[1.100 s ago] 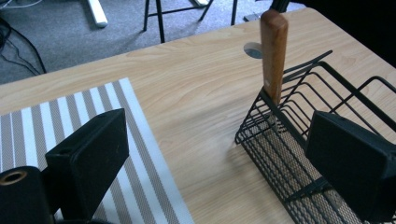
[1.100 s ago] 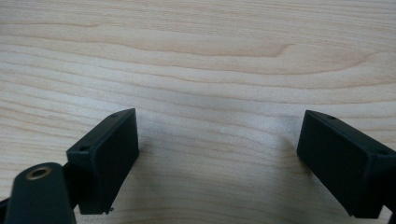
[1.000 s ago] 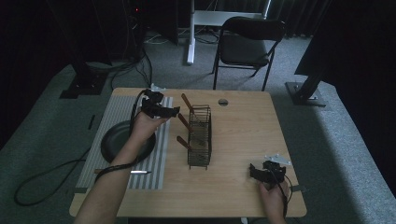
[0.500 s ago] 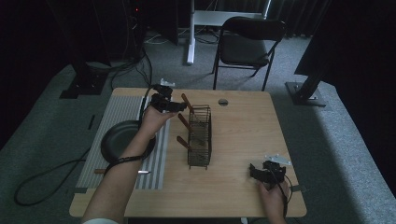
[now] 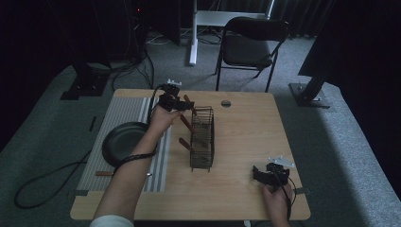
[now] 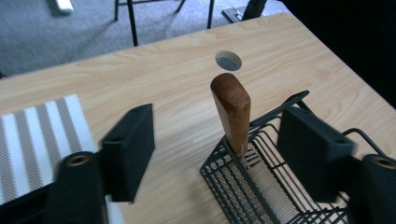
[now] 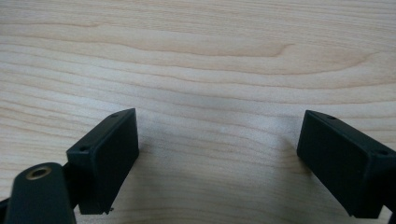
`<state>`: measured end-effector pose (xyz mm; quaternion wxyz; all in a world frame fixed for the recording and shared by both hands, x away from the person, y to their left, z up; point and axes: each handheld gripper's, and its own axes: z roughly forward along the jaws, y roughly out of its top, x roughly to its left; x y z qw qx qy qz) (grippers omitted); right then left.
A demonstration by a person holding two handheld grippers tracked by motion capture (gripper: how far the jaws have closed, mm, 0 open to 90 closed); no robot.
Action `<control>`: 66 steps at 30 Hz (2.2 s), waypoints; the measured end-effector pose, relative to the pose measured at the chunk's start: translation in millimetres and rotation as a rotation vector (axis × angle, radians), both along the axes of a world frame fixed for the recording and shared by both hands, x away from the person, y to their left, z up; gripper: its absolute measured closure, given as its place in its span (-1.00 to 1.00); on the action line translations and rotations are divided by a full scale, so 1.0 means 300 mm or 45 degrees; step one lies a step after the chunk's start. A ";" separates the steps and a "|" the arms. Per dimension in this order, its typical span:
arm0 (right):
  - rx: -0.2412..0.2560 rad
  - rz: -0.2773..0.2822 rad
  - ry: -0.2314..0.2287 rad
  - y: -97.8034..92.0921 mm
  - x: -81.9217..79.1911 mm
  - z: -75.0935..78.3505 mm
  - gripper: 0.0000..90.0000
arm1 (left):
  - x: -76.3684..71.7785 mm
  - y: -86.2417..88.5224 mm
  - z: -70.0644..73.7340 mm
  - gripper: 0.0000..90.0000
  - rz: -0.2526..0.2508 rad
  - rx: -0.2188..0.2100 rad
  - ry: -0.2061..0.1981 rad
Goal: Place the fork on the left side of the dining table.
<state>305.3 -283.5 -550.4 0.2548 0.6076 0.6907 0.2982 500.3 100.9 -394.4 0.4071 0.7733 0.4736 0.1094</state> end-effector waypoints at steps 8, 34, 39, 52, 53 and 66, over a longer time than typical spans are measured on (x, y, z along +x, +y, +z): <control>0.000 0.000 0.000 0.000 0.000 0.000 -0.72 | 0.002 0.001 -0.017 0.16 -0.007 -0.060 -0.022; 0.001 0.000 0.000 0.000 0.000 0.000 -0.72 | -0.033 0.017 -0.024 0.79 -0.067 -0.229 -0.047; 0.000 0.000 0.000 0.000 0.000 0.000 -0.72 | -0.048 0.030 0.017 0.79 -0.066 -0.236 -0.054; 0.000 0.000 0.000 0.000 0.000 0.000 -0.72 | -0.112 0.084 0.129 0.79 -0.052 -0.277 -0.093; 0.001 0.000 0.001 0.000 0.000 0.000 -0.72 | -0.116 0.094 0.145 0.79 -0.052 -0.283 -0.100; 0.000 -0.001 -0.001 0.000 0.000 0.000 -0.72 | -0.162 0.210 0.274 0.79 0.018 -0.315 -0.185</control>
